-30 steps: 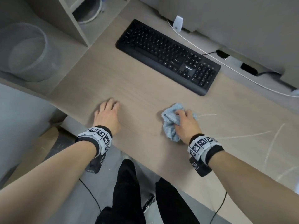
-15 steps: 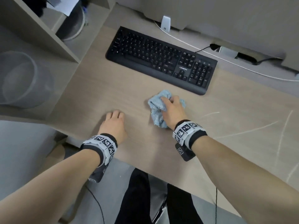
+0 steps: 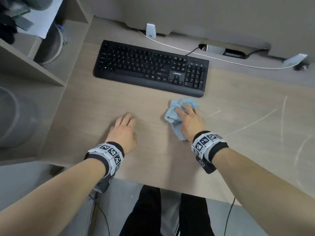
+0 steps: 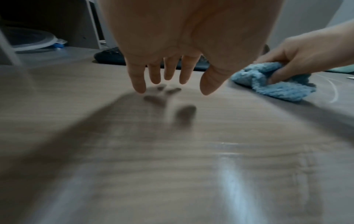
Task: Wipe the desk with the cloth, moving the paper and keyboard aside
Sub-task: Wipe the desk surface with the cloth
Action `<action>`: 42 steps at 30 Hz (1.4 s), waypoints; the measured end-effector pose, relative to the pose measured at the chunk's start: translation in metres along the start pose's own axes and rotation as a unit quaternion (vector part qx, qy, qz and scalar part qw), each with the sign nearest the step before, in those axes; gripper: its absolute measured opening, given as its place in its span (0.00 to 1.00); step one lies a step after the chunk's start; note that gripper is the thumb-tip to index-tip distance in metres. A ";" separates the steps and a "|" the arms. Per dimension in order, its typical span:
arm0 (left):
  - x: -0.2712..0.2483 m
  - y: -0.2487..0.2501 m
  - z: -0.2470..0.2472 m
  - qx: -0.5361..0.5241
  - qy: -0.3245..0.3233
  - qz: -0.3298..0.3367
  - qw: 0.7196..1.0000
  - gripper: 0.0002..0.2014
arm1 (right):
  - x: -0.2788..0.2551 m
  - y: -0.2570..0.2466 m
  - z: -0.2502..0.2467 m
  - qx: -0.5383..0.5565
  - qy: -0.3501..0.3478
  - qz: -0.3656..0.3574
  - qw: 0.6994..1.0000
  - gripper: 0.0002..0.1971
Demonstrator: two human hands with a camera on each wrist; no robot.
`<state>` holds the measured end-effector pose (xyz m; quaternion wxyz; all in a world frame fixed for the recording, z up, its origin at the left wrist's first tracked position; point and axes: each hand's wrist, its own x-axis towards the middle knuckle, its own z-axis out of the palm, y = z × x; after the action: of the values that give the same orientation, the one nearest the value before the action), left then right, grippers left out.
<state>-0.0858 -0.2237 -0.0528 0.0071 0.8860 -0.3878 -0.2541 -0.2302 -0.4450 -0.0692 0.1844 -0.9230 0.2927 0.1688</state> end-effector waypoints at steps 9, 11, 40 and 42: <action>0.029 0.054 0.001 0.026 -0.012 0.072 0.997 0.28 | -0.030 0.047 -0.001 0.005 0.036 0.152 0.988 0.29; 0.034 0.060 0.006 0.035 -0.016 0.076 0.996 0.28 | -0.039 0.029 0.009 -0.024 0.033 0.090 0.995 0.30; 0.035 0.049 0.007 0.132 -0.077 0.136 0.979 0.45 | -0.103 0.022 0.029 0.129 0.025 0.184 0.974 0.32; 0.032 0.041 0.003 0.110 -0.083 0.151 0.979 0.46 | -0.108 -0.024 0.044 0.141 -0.011 0.112 0.984 0.35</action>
<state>-0.0967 -0.2742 -0.0612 -0.0846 0.7880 -0.5424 -0.2787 -0.3084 -0.3555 -0.0567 0.2953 -0.8474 0.4130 0.1554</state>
